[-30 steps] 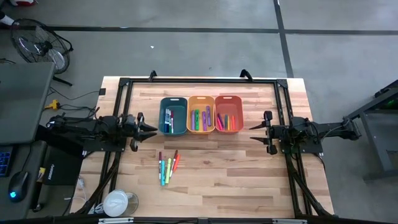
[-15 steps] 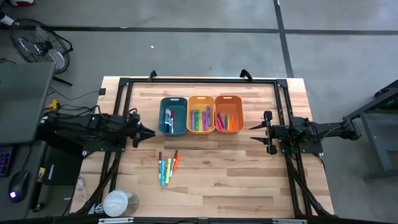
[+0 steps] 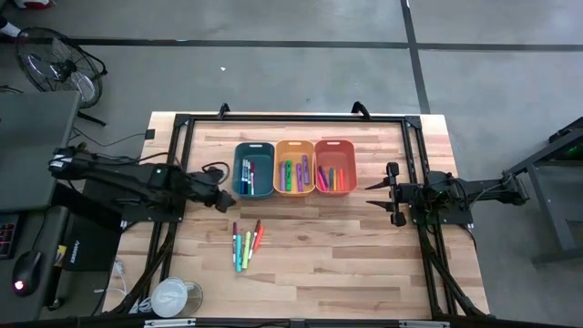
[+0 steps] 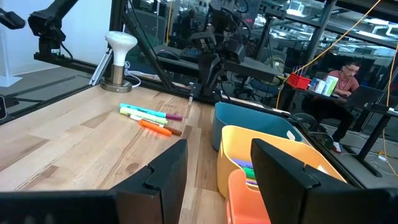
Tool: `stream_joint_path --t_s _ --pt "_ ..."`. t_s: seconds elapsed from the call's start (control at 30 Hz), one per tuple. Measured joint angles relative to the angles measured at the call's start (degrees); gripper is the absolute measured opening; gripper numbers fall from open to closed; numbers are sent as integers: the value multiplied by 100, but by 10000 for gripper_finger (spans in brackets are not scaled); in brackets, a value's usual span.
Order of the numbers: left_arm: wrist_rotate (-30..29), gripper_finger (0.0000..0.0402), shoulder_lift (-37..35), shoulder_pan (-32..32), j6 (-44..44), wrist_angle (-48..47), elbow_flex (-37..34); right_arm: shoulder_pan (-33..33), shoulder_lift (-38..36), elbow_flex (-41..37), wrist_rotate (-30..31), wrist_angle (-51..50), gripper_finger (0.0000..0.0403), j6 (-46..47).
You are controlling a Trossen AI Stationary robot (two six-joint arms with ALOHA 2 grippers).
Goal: Pick & Place Markers
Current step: Put the dark red marker pen into the blue bin
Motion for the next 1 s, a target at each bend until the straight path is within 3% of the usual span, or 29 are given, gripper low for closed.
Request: stream_joint_path --t_s 0.57,0.87,1.0 --pt "-335 94 2436 -1501 -2712 -342 1143 2 2 -2 0 17 167 0" --pt "-96 94 3481 -2052 -3788 -1957 2211 2 6 -2 5 33 167 0" --pt "169 94 3769 -2075 -3845 -2040 2423 1 4 -2 7 36 167 0"
